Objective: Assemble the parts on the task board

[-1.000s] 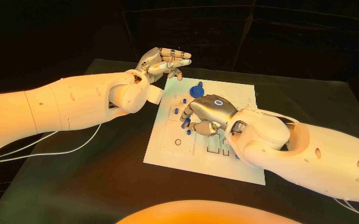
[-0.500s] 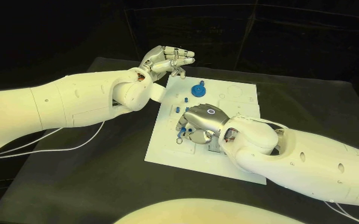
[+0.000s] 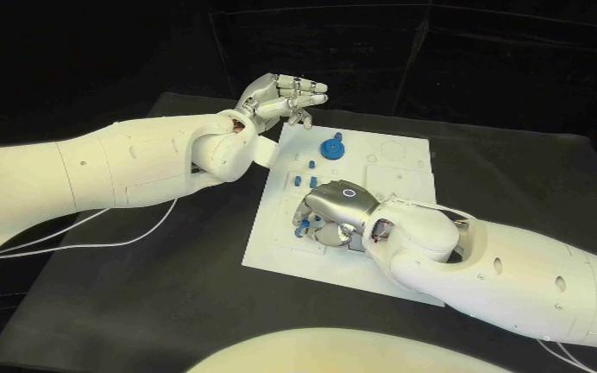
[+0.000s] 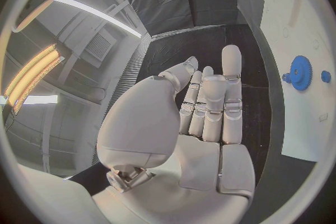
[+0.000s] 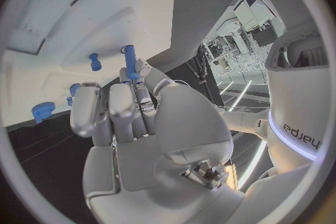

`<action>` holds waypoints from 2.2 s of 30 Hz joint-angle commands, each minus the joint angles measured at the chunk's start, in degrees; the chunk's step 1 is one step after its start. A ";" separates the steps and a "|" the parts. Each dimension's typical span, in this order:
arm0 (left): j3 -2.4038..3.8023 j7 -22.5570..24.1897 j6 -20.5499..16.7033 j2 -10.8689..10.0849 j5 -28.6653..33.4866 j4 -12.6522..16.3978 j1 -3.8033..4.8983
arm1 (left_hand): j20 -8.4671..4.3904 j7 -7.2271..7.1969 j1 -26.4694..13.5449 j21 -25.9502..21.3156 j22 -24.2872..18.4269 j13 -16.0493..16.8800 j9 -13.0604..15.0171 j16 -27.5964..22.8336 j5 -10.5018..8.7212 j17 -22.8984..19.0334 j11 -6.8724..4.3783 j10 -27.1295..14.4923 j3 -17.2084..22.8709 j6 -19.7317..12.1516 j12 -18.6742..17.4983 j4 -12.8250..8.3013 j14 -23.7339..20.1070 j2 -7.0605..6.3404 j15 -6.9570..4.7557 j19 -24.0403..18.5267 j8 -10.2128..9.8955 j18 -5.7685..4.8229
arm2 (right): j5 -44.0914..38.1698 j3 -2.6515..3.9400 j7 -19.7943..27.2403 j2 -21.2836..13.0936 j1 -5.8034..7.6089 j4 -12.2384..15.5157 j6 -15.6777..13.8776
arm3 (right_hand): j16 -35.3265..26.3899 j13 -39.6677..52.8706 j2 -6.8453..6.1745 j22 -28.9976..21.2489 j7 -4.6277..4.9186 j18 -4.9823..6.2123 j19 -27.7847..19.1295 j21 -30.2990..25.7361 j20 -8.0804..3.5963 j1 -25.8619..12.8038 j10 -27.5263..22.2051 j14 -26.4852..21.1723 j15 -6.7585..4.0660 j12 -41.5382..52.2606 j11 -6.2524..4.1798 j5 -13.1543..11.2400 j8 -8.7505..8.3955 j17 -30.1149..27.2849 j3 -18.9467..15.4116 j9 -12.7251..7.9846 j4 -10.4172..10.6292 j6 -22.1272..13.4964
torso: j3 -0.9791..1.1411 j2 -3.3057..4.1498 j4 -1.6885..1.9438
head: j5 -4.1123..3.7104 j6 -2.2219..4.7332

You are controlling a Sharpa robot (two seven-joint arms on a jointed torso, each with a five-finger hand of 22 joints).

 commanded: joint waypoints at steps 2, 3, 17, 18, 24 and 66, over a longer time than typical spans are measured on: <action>0.04 0.31 0.70 0.09 0.12 0.01 0.08 | 0.26 -0.08 0.52 -0.35 -0.09 -0.08 0.02 -0.21 -0.09 -0.04 0.05 -0.45 -0.08 -0.13 0.18 -0.23 -0.45 -0.01 0.13 -0.27 0.25 0.35 | -0.24 -0.06 0.83 0.18 -0.10 -0.27 0.69 | 0.23 0.05 0.13 -0.01 0.03 -1.07 0.33 0.31 0.10 0.67 1.72 0.39 -0.19 0.10 -1.51 0.23 -0.20 -0.10 0.19 -0.08 -0.01 0.24 | -0.01 0.00 0.01 | 0.12 -0.10; 0.04 0.30 0.70 0.10 0.12 0.00 0.08 | 0.26 -0.08 0.52 -0.35 -0.09 -0.08 0.02 -0.21 -0.09 -0.04 0.05 -0.45 -0.08 -0.13 0.18 -0.23 -0.45 -0.01 0.13 -0.27 0.25 0.35 | -0.28 -0.06 0.83 0.22 -0.12 -0.35 0.70 | 0.23 0.05 0.13 -0.01 0.03 -1.07 0.33 0.31 0.10 0.67 1.72 0.39 -0.19 0.10 -1.51 0.23 -0.20 -0.10 0.19 -0.08 -0.01 0.24 | 0.01 -0.01 0.03 | 0.14 -0.11; 0.04 0.22 0.77 0.12 0.12 -0.02 0.08 | 0.26 -0.08 0.52 -0.35 -0.09 -0.08 0.02 -0.21 -0.09 -0.04 0.05 -0.45 -0.08 -0.13 0.18 -0.23 -0.45 -0.01 0.13 -0.27 0.25 0.35 | -1.14 -0.09 0.38 1.16 -0.17 -1.26 2.58 | 0.19 0.05 0.02 -0.10 0.06 -1.04 0.23 0.24 0.11 0.61 1.69 0.36 -0.17 0.05 -1.47 0.28 -0.23 -0.24 0.41 -0.08 0.01 0.18 | -0.02 -0.01 -0.03 | 0.17 -0.20; 0.04 0.22 0.77 0.12 0.12 -0.01 0.08 | 0.26 -0.08 0.52 -0.35 -0.09 -0.08 0.02 -0.21 -0.09 -0.04 0.05 -0.45 -0.08 -0.13 0.18 -0.23 -0.45 -0.01 0.13 -0.27 0.25 0.35 | -1.27 -0.09 0.28 1.31 -0.18 -1.34 2.86 | 0.19 0.05 0.02 -0.10 0.06 -1.04 0.23 0.24 0.11 0.61 1.69 0.36 -0.17 0.05 -1.47 0.28 -0.23 -0.24 0.41 -0.08 0.01 0.18 | -0.02 0.00 -0.05 | 0.16 -0.21; 0.04 0.19 0.80 0.09 0.12 0.08 0.08 | 0.26 -0.08 0.52 -0.35 -0.09 -0.08 0.02 -0.21 -0.09 -0.04 0.05 -0.45 -0.08 -0.13 0.18 -0.23 -0.45 -0.01 0.13 -0.27 0.25 0.35 | -2.21 -0.85 -0.39 1.80 -0.23 -1.46 3.66 | 0.07 0.00 -0.44 -0.29 0.15 -0.98 0.02 0.10 0.17 0.22 1.39 0.27 -0.09 -0.20 -1.38 0.16 -0.33 -0.60 0.86 -0.12 0.13 -0.12 | -0.04 -0.05 -0.02 | 0.12 -0.23; -0.49 0.02 1.26 -0.11 0.13 -0.24 0.06 | 0.28 -0.19 0.39 -0.40 -0.10 -0.05 0.07 -0.15 -0.09 -0.09 0.00 -0.52 -0.21 -0.05 0.58 -0.21 -0.52 0.13 0.13 -0.30 0.49 0.35 | 21.29 3.20 -2.49 -20.11 2.02 10.77 -11.33 | 1.56 6.27 -5.70 -2.72 -1.40 -0.75 0.86 -2.41 -0.85 -3.65 6.69 2.15 -1.78 15.86 -3.84 6.65 3.51 1.40 -7.97 1.15 10.94 -3.75 | -0.31 -1.00 -0.50 | -6.16 2.95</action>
